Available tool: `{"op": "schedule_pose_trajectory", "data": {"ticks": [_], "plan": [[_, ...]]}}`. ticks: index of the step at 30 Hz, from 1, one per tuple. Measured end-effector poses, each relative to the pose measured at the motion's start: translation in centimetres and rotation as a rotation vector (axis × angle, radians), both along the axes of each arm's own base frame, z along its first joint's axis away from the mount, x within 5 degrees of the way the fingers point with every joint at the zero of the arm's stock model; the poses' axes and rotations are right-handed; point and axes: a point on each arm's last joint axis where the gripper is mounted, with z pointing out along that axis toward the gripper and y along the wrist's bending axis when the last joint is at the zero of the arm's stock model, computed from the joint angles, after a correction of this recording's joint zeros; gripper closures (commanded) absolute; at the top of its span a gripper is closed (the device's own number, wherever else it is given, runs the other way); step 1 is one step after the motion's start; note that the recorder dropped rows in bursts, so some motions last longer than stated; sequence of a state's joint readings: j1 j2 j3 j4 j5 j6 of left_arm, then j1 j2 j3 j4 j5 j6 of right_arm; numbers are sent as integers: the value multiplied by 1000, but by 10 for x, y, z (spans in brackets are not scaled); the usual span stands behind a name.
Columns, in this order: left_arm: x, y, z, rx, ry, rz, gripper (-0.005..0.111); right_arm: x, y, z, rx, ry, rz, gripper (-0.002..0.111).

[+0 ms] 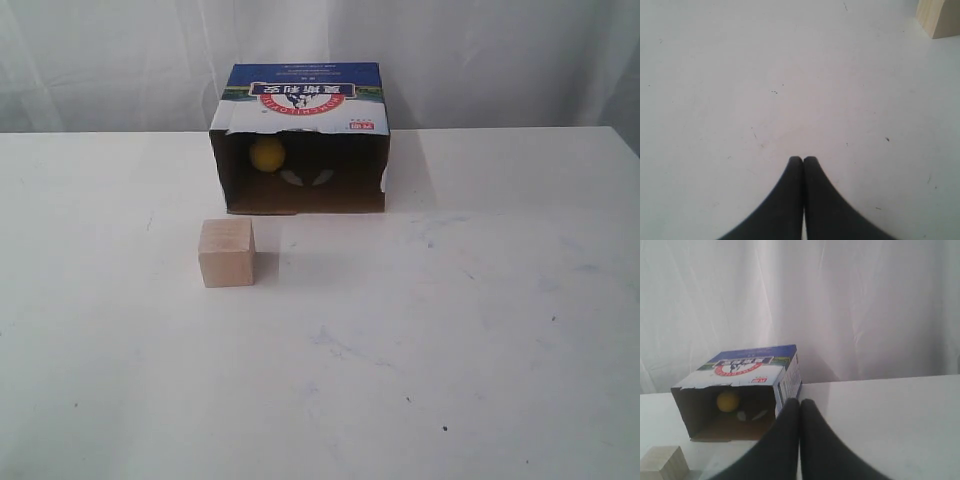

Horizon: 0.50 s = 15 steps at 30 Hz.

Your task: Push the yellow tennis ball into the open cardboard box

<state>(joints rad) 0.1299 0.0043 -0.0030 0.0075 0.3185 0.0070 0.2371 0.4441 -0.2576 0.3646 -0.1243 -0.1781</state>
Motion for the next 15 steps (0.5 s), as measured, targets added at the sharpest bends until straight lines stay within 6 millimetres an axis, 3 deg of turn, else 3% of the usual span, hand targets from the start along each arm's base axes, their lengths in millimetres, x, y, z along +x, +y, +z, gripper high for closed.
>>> {"op": "schedule_pose_trajectory", "data": {"ticks": [9,15], "plan": [[0,0,0,0,0,0,107,-33,-20,17,-41,-203,-182,108],[0,0,0,0,0,0,107,-50,-20,10,-80,-161,-205,108]]}}
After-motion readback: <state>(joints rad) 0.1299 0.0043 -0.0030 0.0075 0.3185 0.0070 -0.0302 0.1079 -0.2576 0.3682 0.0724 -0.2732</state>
